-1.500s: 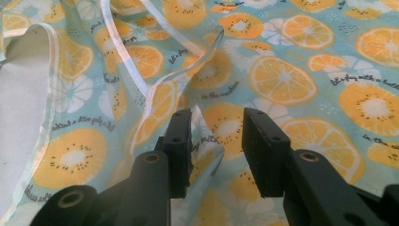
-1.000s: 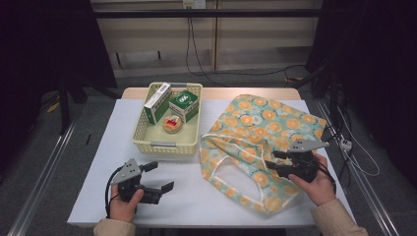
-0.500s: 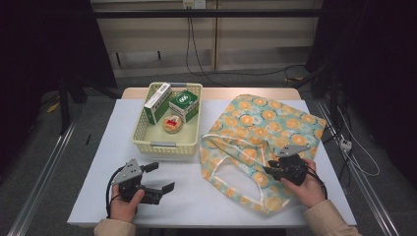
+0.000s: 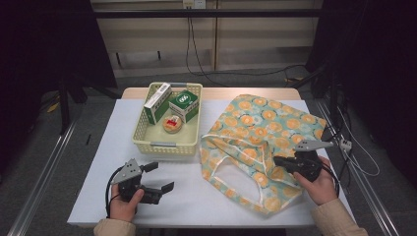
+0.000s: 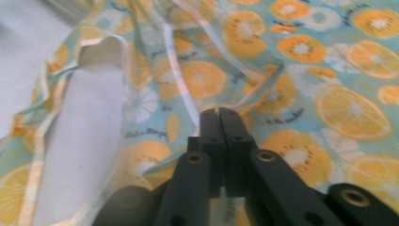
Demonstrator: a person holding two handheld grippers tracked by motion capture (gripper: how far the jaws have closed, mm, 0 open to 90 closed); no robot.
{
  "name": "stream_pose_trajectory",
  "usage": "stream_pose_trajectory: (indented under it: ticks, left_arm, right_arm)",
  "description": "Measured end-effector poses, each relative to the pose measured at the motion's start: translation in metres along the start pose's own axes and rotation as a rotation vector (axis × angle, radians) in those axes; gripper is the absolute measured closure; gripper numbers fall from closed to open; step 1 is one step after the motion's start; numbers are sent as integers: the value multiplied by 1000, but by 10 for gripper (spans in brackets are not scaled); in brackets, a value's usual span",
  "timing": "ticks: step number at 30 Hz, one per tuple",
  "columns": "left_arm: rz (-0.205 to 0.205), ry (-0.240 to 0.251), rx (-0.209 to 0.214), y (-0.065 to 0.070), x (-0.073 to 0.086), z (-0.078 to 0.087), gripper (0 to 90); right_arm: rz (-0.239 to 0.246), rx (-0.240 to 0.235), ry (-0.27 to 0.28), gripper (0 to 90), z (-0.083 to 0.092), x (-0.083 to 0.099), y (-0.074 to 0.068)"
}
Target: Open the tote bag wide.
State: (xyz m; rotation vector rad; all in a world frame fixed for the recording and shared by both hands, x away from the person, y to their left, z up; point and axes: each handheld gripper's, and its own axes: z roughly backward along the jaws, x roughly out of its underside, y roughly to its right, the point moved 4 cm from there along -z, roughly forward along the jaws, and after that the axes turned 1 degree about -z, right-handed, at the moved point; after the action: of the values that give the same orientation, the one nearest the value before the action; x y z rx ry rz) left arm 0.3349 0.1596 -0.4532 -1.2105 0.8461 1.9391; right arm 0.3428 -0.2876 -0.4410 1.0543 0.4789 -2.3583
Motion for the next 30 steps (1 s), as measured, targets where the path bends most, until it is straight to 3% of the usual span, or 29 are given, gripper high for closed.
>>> stream_pose_trajectory:
  ticks: [5,7,10,12,13,16,19,23,27,30]
  left_arm:
    - [0,0,5,1,0,0,46]
    - [0,0,4,1,0,0,46]
    - [3,-1,6,1,0,0,46]
    - [-1,-2,8,1,0,0,46]
    - [-3,-2,9,1,0,0,46]
    - [0,-5,5,1,0,0,46]
    - [1,-2,5,1,0,0,46]
    - [-1,-3,5,1,0,1,46]
    - [1,1,3,1,0,1,46]
    - [-1,1,4,1,-1,1,46]
  right_arm:
    - [123,-36,-33,535,-7,0,-25]
    - [170,-29,-70,524,-14,5,-33]
    - [205,25,-151,525,-28,17,-30]
    - [168,28,-185,579,-34,22,-22]
    - [138,3,-180,713,-34,21,-20]
    - [115,15,-186,828,-32,21,-13]
    - [73,-6,-173,860,-29,18,-10]
    - [12,-60,-66,864,-12,6,-9]
    - [-11,-24,-18,863,2,4,5]
    - [-73,-10,7,837,5,10,20]
